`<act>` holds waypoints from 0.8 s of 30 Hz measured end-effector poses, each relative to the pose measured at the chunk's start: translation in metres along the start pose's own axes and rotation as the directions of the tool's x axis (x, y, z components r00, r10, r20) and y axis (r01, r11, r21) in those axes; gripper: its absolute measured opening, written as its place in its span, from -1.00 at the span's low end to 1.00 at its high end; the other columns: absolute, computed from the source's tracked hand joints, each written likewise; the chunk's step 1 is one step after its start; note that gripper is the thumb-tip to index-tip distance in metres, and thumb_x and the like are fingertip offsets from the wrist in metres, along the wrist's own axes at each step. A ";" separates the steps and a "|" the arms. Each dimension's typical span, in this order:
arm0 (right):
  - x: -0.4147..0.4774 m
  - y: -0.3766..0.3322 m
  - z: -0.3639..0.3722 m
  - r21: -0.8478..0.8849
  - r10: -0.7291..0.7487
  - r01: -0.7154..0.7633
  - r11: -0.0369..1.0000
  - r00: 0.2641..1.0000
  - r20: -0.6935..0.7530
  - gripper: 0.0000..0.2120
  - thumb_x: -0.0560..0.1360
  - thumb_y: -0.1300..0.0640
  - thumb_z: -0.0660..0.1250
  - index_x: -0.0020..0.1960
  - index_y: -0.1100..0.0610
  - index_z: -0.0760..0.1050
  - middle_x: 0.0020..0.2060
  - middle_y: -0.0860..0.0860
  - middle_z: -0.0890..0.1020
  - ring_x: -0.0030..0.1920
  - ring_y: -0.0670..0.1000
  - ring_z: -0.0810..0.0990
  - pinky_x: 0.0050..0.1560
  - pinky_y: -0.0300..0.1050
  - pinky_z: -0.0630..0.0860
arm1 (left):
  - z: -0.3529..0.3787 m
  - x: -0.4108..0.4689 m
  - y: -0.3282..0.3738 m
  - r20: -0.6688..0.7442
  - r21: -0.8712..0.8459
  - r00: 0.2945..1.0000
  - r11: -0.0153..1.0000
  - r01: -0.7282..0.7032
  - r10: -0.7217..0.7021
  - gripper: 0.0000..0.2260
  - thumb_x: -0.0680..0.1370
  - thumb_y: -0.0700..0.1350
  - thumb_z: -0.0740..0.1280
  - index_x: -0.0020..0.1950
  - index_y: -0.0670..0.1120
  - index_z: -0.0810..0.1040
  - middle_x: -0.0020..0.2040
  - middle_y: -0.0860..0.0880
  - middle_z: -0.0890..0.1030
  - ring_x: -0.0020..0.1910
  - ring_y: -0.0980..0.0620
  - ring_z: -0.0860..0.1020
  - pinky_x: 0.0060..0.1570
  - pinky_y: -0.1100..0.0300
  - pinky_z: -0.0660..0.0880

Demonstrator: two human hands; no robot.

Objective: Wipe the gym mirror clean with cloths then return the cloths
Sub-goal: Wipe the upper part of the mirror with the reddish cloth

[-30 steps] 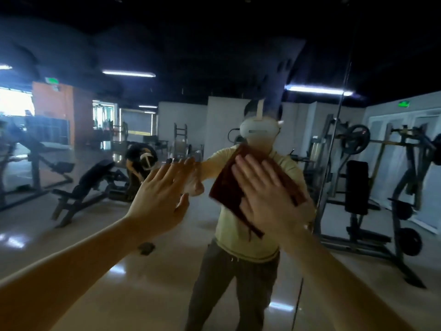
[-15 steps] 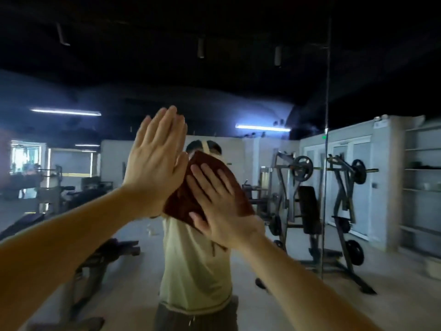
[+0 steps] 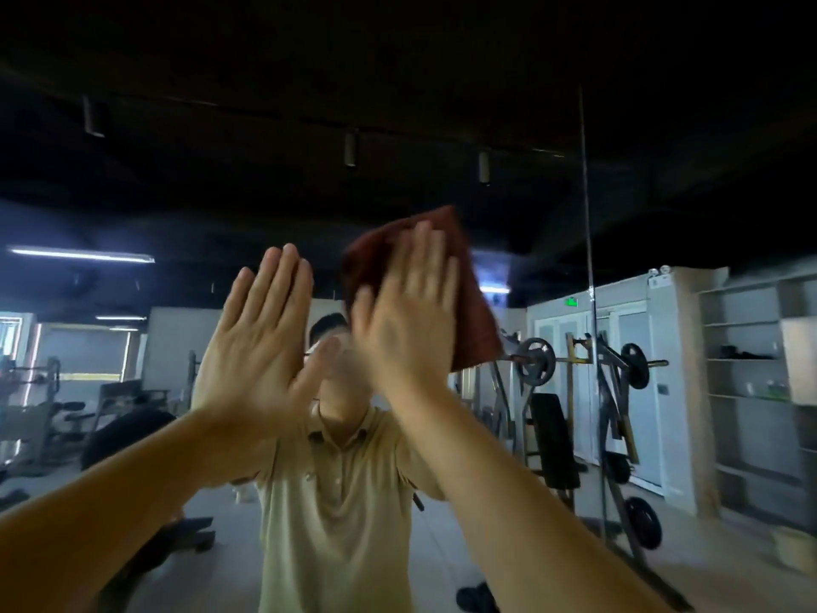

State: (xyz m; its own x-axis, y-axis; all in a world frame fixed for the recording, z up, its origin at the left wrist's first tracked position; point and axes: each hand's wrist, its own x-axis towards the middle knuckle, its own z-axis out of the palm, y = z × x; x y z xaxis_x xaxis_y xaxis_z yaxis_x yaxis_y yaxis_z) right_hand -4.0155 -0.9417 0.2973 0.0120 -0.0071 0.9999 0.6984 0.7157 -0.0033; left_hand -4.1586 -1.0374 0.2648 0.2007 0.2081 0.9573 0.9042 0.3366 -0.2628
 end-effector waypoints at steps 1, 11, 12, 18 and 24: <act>-0.011 -0.003 0.000 0.008 -0.175 0.175 0.985 0.982 0.065 -0.33 0.72 -0.13 -0.06 0.67 0.27 0.01 0.66 0.24 0.04 0.68 0.19 -0.04 0.67 0.18 -0.07 | -0.002 0.000 -0.003 -0.013 -0.046 1.000 0.999 -0.015 0.014 -0.27 0.72 0.27 -0.12 0.70 -0.24 0.02 0.72 -0.18 -0.03 0.71 -0.08 -0.09 0.65 -0.14 -0.05; 0.028 0.144 -0.037 -0.170 0.348 -0.341 0.924 0.937 0.010 -0.24 0.66 -0.18 -0.17 0.62 0.36 0.17 0.65 0.27 0.10 0.67 0.22 0.05 0.64 0.25 0.04 | 0.003 -0.007 -0.002 0.014 0.109 0.999 0.993 -0.035 0.033 -0.12 0.66 0.41 -0.04 0.70 -0.25 -0.06 0.72 -0.19 -0.10 0.71 -0.14 -0.09 0.64 -0.19 -0.01; 0.025 0.121 -0.033 -0.129 0.414 -0.412 0.902 0.910 -0.008 -0.25 0.65 -0.17 -0.16 0.59 0.37 0.23 0.65 0.28 0.11 0.66 0.23 0.06 0.64 0.27 0.03 | 0.004 -0.007 -0.001 0.014 0.117 0.999 0.993 -0.035 0.034 -0.12 0.66 0.41 -0.04 0.70 -0.26 -0.06 0.72 -0.20 -0.11 0.71 -0.15 -0.09 0.64 -0.20 0.00; -0.049 0.027 -0.007 -0.014 -0.334 0.342 0.940 0.926 0.175 -0.27 0.71 -0.22 -0.03 0.68 0.25 -0.02 0.68 0.20 -0.02 0.69 0.15 -0.10 0.66 0.18 -0.10 | -0.003 -0.007 -0.001 0.016 0.048 0.999 0.998 -0.048 0.048 -0.16 0.68 0.39 -0.10 0.70 -0.26 -0.02 0.72 -0.20 -0.06 0.71 -0.12 -0.08 0.65 -0.16 -0.04; -0.015 0.158 -0.043 -0.280 0.091 -0.045 0.959 0.984 0.155 -0.24 0.70 -0.24 -0.19 0.65 0.32 0.08 0.67 0.23 0.03 0.68 0.18 -0.02 0.66 0.21 0.00 | 0.000 -0.007 0.002 0.031 0.082 0.999 0.996 -0.027 0.025 -0.11 0.66 0.42 -0.06 0.70 -0.25 -0.08 0.72 -0.20 -0.12 0.71 -0.14 -0.11 0.64 -0.21 0.01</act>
State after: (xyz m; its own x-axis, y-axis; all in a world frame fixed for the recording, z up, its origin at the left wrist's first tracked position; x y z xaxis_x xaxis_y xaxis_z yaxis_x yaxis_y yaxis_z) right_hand -3.8747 -0.8582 0.2816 -0.0352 0.1667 0.9854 0.8694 0.4914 -0.0521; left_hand -4.1580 -1.0385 0.2572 0.2113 0.2443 0.9464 0.8646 0.4048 -0.2975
